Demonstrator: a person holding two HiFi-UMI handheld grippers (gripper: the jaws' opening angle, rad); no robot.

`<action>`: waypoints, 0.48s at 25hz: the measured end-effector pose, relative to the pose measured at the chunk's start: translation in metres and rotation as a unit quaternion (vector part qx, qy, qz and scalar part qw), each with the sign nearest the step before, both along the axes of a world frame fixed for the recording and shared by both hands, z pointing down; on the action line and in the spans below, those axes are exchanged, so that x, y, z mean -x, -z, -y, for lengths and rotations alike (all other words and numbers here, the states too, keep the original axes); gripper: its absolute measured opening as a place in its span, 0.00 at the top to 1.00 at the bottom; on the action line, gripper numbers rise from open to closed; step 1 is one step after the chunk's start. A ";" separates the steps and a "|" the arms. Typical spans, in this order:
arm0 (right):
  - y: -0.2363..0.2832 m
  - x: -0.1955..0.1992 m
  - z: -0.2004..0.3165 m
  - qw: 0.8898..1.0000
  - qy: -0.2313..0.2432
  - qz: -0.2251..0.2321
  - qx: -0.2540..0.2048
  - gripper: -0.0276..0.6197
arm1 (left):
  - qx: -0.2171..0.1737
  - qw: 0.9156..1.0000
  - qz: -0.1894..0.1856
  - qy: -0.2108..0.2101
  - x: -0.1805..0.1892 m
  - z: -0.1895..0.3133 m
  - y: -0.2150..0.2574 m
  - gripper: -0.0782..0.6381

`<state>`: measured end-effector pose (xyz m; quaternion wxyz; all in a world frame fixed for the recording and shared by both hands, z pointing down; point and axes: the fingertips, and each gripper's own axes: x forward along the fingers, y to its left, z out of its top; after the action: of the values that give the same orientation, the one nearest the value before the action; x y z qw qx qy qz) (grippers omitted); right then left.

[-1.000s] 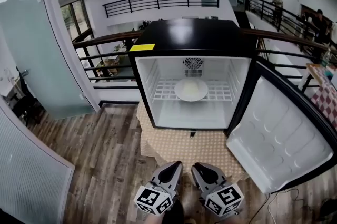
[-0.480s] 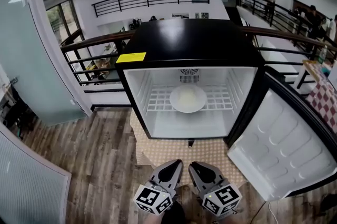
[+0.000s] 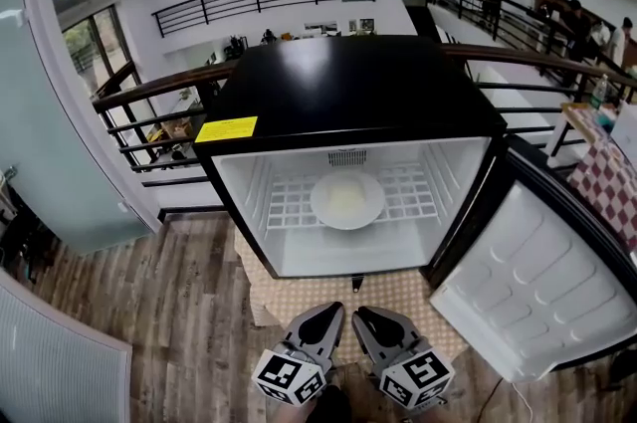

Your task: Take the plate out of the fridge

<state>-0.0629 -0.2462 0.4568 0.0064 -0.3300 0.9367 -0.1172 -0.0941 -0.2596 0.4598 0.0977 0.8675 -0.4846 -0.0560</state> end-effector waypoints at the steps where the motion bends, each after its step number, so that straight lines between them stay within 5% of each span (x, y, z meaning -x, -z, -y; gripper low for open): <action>1: 0.000 0.000 0.003 1.000 -0.003 -0.001 0.000 0.88 | 0.000 1.000 -0.001 -0.005 -0.001 0.003 0.000 0.88; 12: 0.000 0.012 0.029 1.000 -0.021 -0.007 -0.005 0.88 | 0.001 0.999 -0.009 -0.031 0.001 0.030 -0.004 0.88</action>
<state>-0.0744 -0.2750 0.4569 0.0037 -0.3500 0.9303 -0.1096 -0.0951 -0.2899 0.4639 0.1046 0.8816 -0.4563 -0.0602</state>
